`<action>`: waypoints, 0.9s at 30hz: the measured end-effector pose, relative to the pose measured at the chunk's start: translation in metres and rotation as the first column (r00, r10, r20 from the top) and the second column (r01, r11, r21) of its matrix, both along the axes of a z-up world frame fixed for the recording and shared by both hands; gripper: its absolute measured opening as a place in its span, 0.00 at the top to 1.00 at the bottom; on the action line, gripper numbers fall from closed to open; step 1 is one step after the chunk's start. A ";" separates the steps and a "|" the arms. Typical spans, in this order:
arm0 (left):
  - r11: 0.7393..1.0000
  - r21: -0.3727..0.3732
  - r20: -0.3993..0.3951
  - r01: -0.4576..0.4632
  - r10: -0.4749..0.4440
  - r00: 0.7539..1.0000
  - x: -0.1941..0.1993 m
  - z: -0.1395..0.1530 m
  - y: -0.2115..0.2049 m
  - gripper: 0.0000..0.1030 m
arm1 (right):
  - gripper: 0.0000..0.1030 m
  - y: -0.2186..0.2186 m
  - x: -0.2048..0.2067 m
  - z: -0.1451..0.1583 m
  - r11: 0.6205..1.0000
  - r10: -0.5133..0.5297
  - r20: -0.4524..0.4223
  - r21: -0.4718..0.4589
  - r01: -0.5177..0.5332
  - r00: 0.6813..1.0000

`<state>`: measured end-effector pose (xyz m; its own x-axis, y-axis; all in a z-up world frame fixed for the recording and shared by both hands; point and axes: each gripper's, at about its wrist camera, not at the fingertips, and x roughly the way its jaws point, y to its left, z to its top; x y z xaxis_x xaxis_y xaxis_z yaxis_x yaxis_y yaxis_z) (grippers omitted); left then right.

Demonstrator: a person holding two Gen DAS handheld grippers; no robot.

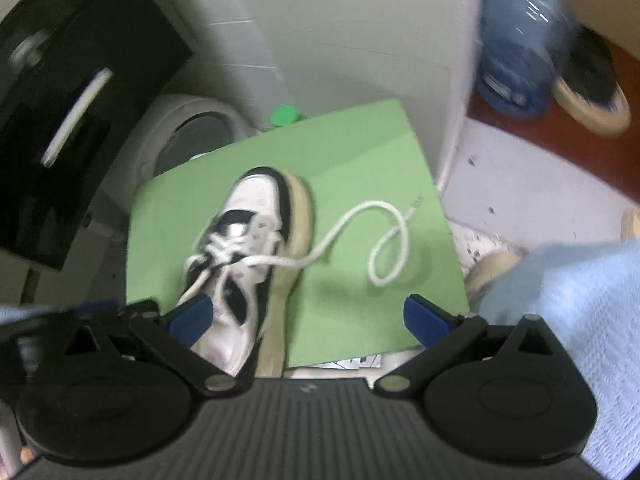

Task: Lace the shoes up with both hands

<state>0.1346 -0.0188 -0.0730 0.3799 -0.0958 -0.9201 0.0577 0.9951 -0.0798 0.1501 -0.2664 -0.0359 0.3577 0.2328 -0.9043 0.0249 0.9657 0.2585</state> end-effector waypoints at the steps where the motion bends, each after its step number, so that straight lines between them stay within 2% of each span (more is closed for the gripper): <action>1: 1.000 0.005 0.009 0.014 -0.014 1.000 -0.001 0.001 -0.001 0.43 | 0.00 0.004 -0.002 0.002 1.000 0.013 0.006 -0.006 -0.013 1.000; 5: 0.992 0.094 0.017 0.082 -0.084 0.996 -0.015 0.008 -0.010 0.41 | 0.00 0.018 -0.011 0.006 0.999 0.043 0.025 -0.027 -0.043 0.999; 8: 0.993 0.077 0.005 0.085 -0.086 0.996 -0.021 0.011 -0.005 0.41 | 0.00 0.024 -0.018 0.009 0.999 0.045 0.040 -0.031 -0.043 0.998; 11: 0.997 0.056 0.005 0.046 -0.046 0.999 -0.025 0.016 0.003 0.41 | 0.00 0.029 -0.027 0.014 0.998 0.044 0.073 -0.051 -0.041 0.996; 15: 0.997 0.070 0.091 0.013 -0.019 0.996 -0.040 0.032 0.009 0.33 | 0.00 0.037 -0.038 0.024 0.996 0.064 0.119 -0.065 -0.056 0.991; 18: 0.998 0.054 0.164 0.028 -0.036 0.986 -0.050 0.046 0.009 0.27 | 0.00 0.041 -0.048 0.034 0.996 0.074 0.154 -0.070 -0.063 0.985; 19: 0.998 0.051 0.181 0.036 -0.044 0.983 -0.053 0.050 0.010 0.22 | 0.00 0.042 -0.051 0.038 0.995 0.080 0.168 -0.072 -0.069 0.983; 21: 0.997 0.064 0.210 0.052 -0.065 0.976 -0.059 0.055 0.009 0.17 | 0.00 0.044 -0.056 0.043 0.994 0.083 0.190 -0.082 -0.068 0.978; 24: 0.992 0.102 0.230 0.075 -0.097 0.968 -0.065 0.059 0.005 0.15 | 0.00 0.046 -0.065 0.050 0.994 0.060 0.252 -0.107 -0.033 0.966; 27: 0.982 0.149 0.217 0.119 -0.149 0.965 -0.063 0.055 -0.003 0.15 | 0.00 0.046 -0.078 0.053 0.993 0.067 0.357 -0.117 -0.026 0.932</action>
